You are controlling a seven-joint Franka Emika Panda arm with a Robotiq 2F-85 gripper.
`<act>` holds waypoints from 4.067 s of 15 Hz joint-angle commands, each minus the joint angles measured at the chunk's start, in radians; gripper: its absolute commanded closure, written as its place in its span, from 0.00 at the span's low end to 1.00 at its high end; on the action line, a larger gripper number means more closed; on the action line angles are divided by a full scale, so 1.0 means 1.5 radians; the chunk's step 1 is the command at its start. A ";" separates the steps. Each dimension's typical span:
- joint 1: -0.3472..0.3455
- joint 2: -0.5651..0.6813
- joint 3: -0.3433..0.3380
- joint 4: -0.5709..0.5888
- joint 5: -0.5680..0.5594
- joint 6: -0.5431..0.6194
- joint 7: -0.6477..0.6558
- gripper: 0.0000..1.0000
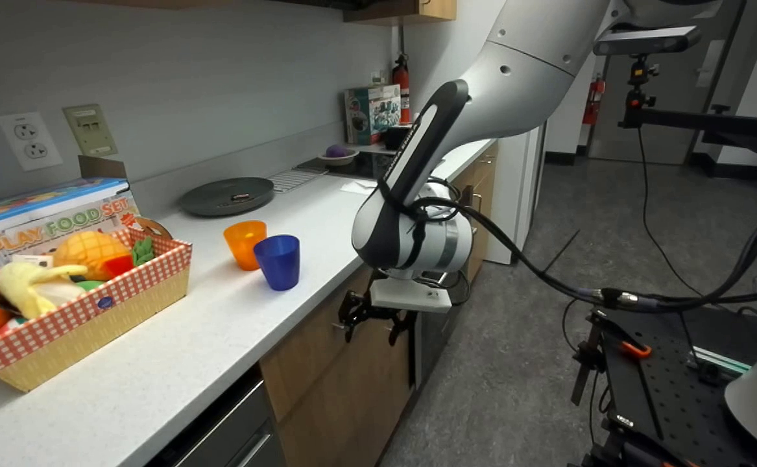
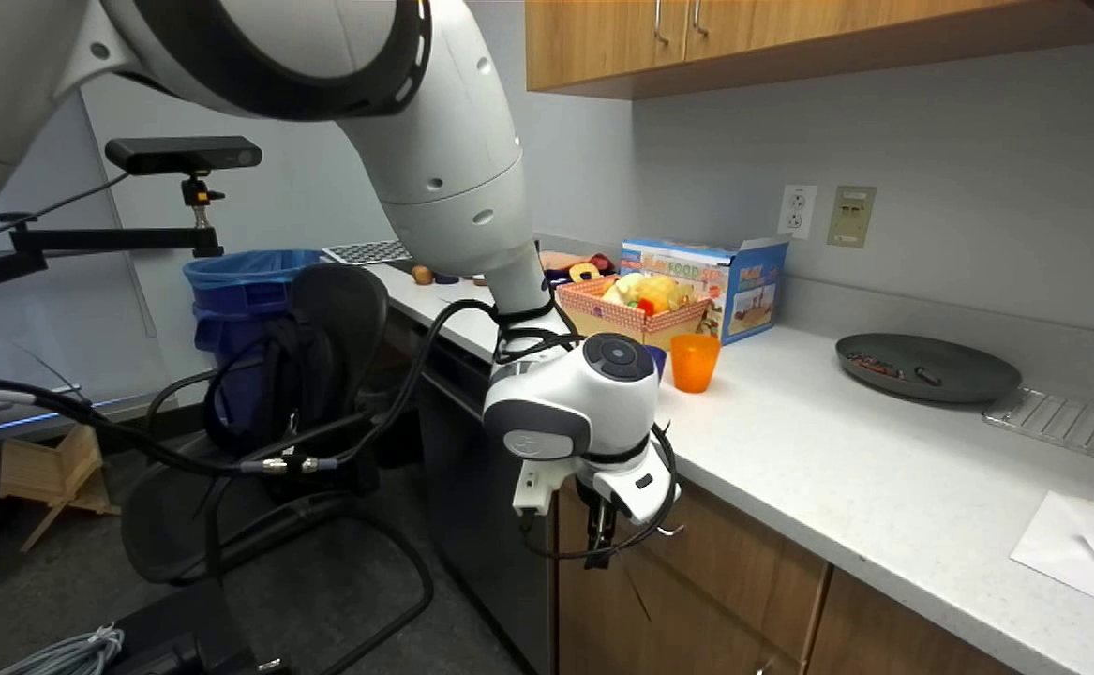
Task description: Open the drawer on the left
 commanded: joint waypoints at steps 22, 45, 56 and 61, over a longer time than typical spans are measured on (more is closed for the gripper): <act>-0.250 0.014 0.304 -0.091 0.068 0.331 0.004 0.00; -0.197 0.050 0.178 -0.011 0.060 0.197 0.000 0.00; -0.146 0.031 0.108 -0.049 0.064 0.140 0.009 0.00; -0.196 -0.013 0.170 -0.116 0.079 0.195 -0.023 0.00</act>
